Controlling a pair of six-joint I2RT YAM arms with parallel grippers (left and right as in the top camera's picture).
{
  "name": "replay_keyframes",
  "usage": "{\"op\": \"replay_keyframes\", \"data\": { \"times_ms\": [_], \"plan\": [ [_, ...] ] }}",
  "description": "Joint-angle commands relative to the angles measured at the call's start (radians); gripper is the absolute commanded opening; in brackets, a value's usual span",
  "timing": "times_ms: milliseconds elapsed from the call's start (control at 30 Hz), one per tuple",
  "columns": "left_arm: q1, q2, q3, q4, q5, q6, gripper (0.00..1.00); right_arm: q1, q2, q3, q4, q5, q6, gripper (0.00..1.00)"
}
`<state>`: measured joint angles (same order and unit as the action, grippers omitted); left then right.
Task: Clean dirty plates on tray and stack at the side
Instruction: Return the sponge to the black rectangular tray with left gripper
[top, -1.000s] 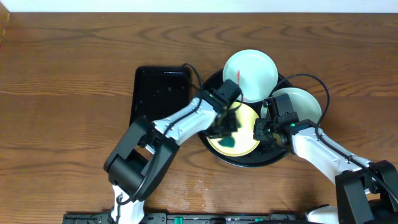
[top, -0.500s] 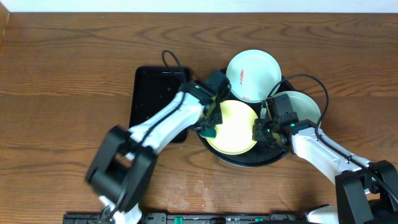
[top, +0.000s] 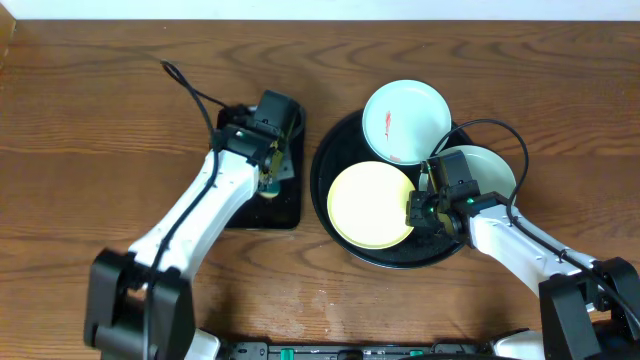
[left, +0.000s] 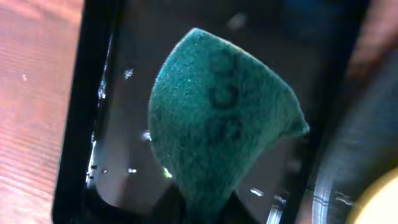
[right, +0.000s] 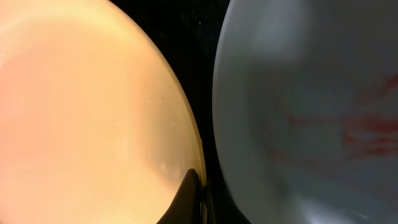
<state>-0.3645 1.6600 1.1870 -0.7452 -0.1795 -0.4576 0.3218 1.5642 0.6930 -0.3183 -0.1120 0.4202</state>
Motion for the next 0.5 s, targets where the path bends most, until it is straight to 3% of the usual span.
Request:
{"op": "replay_keyframes", "data": {
  "times_ms": [0,33,100,467],
  "plan": [
    [0.031,0.027,-0.012,0.033,-0.033,0.062,0.38,-0.006,0.037,-0.033,-0.029,0.078,-0.018,0.01],
    [0.036,0.022,-0.008,0.036,-0.017,0.070,0.50,-0.006,0.037,-0.033,-0.028,0.078,-0.018,0.01],
    [0.045,0.003,0.014,0.027,0.025,0.117,0.61,-0.006,0.037,-0.033,-0.024,0.078,-0.021,0.01],
    [0.053,-0.322,0.114,-0.165,0.196,0.124,0.72,-0.007,-0.002,-0.008,0.011,0.077,-0.089,0.01]
  ]
}}
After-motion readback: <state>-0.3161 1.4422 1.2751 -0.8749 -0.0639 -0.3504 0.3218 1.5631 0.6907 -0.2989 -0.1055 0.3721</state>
